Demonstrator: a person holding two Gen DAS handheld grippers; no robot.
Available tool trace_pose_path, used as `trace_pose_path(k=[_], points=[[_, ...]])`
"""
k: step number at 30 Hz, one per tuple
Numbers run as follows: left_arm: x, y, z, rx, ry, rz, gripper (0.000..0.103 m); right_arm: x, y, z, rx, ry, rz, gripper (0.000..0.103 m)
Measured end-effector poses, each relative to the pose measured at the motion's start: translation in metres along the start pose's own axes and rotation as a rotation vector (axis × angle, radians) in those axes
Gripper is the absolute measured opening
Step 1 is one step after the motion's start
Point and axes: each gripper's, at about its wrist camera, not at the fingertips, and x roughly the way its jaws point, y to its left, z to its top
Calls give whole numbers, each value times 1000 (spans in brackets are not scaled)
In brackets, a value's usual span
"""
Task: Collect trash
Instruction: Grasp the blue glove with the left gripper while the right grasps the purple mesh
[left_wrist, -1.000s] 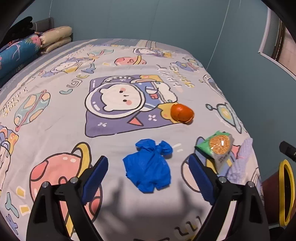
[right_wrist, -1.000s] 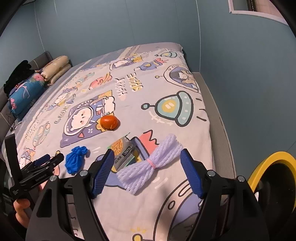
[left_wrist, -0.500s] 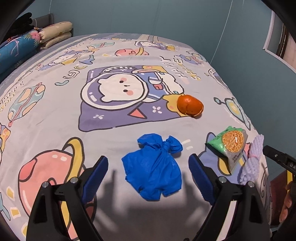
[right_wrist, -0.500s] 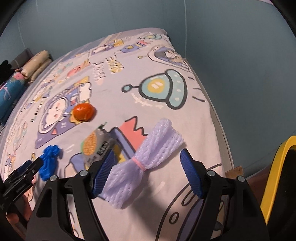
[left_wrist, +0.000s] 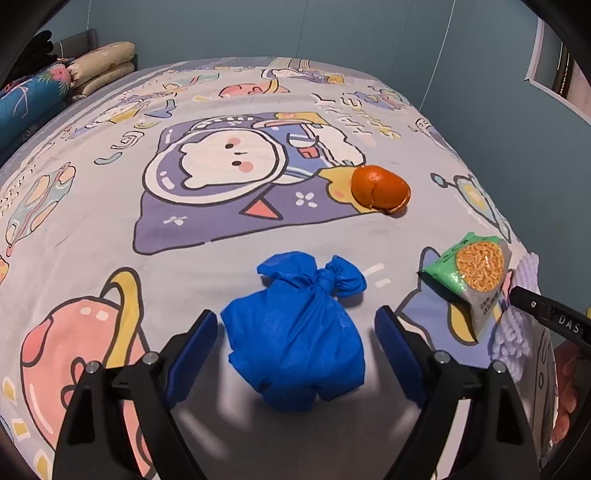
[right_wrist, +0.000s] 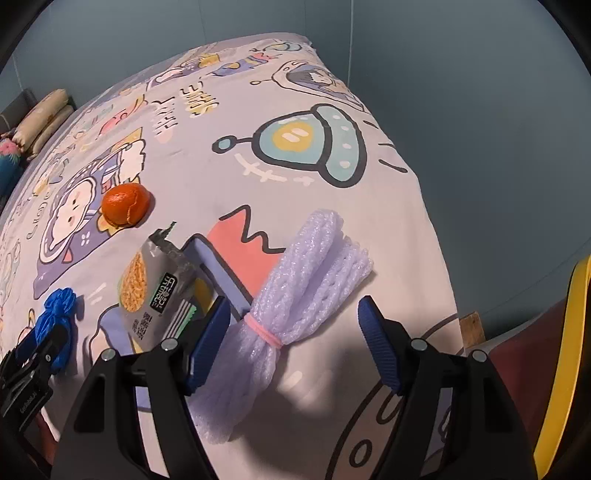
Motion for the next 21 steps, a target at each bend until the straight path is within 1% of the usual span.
trace_pose_path(k=[1,2,4,5,7,10,11,12,14,17,21], points=[[2,-1,0,0,7,-1,74,1,3,-1,-9,0,-8,66],[4,-1,0,1,12,0,72,2,5,-2,-16,-1,-14,64],[8,-1,0,-1,24,12,59,3,11,-3,-30,-3,-24,60],[10,-1,0,-3,31,21,55,4,15,-4,-40,-5,-28,59],[12,1,0,-5,36,24,42,5,22,-4,-63,-17,-42,55],[11,4,1,-15,36,16,31,6,26,-3,-76,-31,-52,46],[11,5,1,-23,37,10,30,6,26,-2,-76,-36,-57,42],[10,6,2,-30,38,3,29,6,26,-2,-77,-36,-60,40],[10,4,2,-28,38,4,28,7,26,-1,-87,-34,-62,34],[10,2,1,-23,36,8,26,7,27,-1,-112,-43,-66,28],[6,1,0,-20,34,-2,25,3,29,0,-127,-60,-52,26]])
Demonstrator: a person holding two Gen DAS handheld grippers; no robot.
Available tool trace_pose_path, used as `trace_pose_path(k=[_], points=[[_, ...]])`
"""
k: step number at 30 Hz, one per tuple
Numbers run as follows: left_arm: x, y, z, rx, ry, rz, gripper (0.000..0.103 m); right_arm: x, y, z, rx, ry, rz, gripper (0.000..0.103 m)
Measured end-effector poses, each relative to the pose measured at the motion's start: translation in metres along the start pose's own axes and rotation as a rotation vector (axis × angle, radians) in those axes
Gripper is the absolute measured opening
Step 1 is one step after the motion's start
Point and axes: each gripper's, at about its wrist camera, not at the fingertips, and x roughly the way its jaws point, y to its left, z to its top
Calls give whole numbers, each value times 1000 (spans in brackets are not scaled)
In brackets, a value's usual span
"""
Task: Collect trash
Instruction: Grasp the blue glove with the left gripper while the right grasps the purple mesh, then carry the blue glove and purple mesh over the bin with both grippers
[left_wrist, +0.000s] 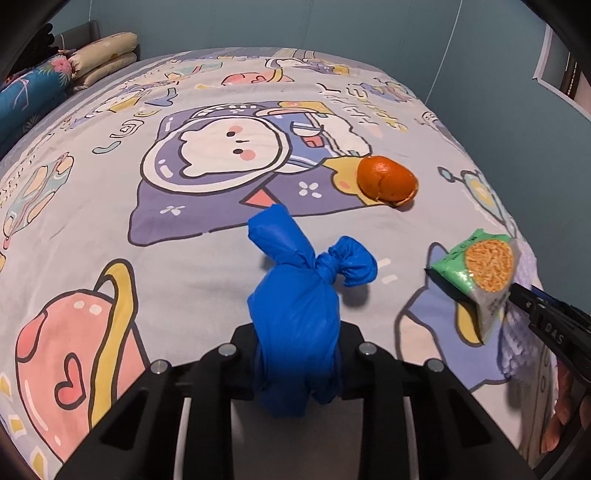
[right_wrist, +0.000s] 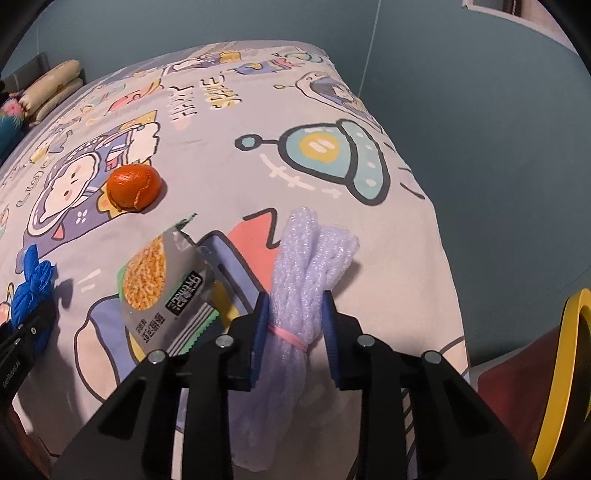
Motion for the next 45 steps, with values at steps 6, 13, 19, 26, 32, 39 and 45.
trace_pose_path(k=[6,13,19,26,32,39,45], points=[[-22,-1,3,-12,-37,-55,25,-16,-13,5,51,-36,31,25],[-51,-7,7,-7,-91,-89,25,-39,-27,10,90,-63,79,25],[-72,-17,7,18,-113,-88,25,-63,-36,8,101,-66,128,25],[-100,-38,4,55,-135,-110,25,-108,-58,-4,71,-88,186,25],[-129,-66,-1,97,-172,-143,25,-139,-86,-17,67,-106,202,25],[-156,-98,-11,148,-204,-171,25,-165,-122,-25,100,-143,205,25],[-174,-121,-17,179,-214,-207,25,-179,-149,-32,129,-168,206,25]])
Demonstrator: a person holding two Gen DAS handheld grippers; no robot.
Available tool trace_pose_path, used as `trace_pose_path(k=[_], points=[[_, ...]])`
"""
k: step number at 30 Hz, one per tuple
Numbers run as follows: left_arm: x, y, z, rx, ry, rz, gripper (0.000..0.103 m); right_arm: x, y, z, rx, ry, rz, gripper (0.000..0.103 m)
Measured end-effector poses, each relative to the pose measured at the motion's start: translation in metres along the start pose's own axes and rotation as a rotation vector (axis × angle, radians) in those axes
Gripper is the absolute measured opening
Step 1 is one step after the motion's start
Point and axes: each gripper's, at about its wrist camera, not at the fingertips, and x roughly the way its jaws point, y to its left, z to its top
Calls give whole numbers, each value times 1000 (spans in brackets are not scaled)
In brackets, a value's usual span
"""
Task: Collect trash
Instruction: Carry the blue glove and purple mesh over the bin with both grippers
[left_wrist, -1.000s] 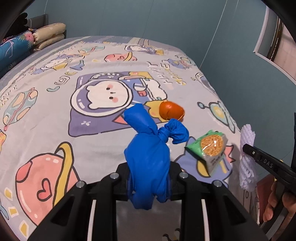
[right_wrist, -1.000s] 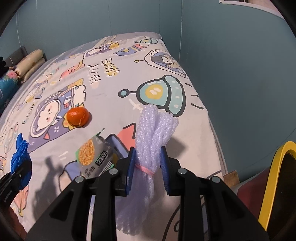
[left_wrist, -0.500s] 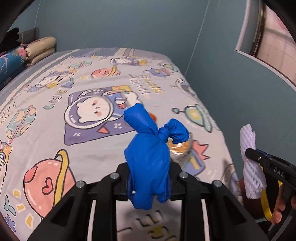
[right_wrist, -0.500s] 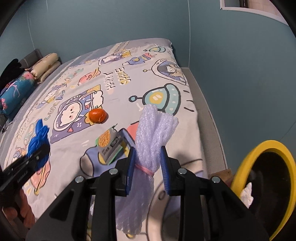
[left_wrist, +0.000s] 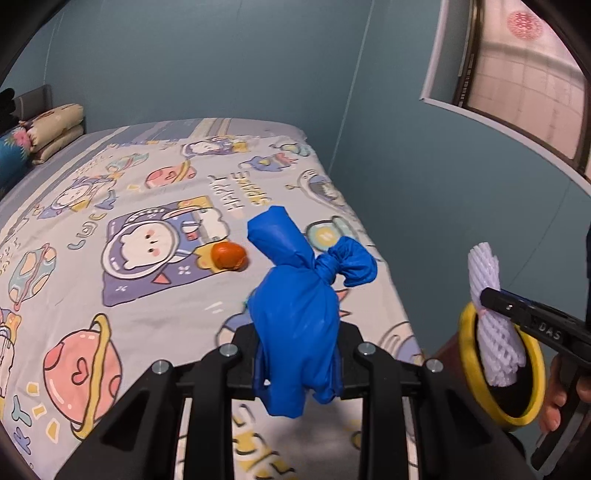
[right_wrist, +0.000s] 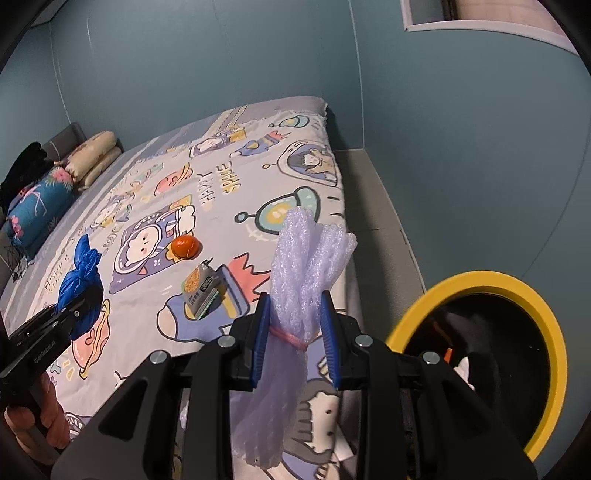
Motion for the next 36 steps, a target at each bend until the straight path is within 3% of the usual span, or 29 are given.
trace_pose_path(k=[10,27,36], points=[[-18,-67,9,99,-43,-75,25,-35,-50,0,63,-56,-24,25],[-1,-171,6,234,-41,-198,25,-77,-140,-12,164,-107,-142,26],[10,-213,-3,280,-23,-242,25,-86,-163,-23,172,-121,-197,26]])
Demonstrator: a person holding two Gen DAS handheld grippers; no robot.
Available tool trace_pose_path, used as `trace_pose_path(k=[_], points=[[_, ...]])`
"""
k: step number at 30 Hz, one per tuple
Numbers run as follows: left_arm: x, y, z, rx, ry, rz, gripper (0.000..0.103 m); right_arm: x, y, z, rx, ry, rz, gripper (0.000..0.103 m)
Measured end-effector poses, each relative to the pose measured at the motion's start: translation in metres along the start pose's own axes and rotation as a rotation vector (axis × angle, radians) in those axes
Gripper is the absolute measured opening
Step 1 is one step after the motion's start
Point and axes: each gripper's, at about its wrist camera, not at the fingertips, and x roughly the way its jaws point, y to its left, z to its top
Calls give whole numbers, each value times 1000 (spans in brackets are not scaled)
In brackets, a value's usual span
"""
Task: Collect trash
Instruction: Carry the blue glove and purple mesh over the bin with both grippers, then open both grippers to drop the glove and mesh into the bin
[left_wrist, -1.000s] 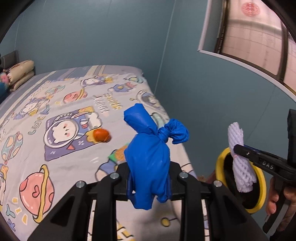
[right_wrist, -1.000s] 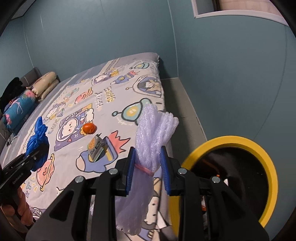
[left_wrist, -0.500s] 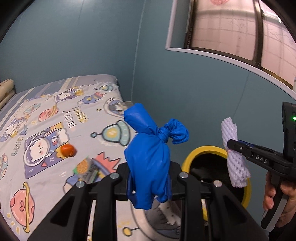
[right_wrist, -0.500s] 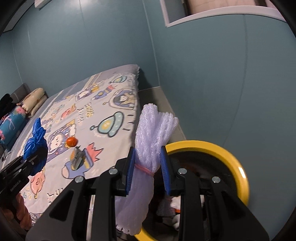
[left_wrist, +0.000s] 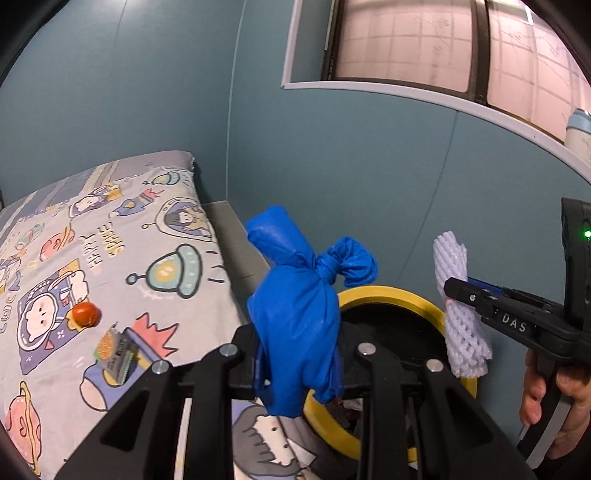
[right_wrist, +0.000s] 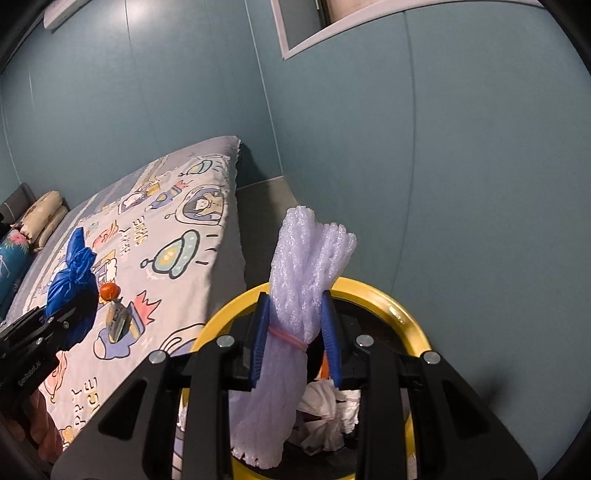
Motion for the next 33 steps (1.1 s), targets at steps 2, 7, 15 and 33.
trace_pose_path(k=[2,7,15,33], points=[[4,-7,-1,12,4,-5,25,1,-2,-2,-7,-3,-17,26],[18,-22,-4,33,28,-15,25,8,-7,-10,-23,4,-50,26],[40,-41,-15,49,75,-41,25,21,-19,-21,-14,55,-58,27],[91,-44,-36,15,222,-70,25,46,-28,-34,-11,127,-90,29]])
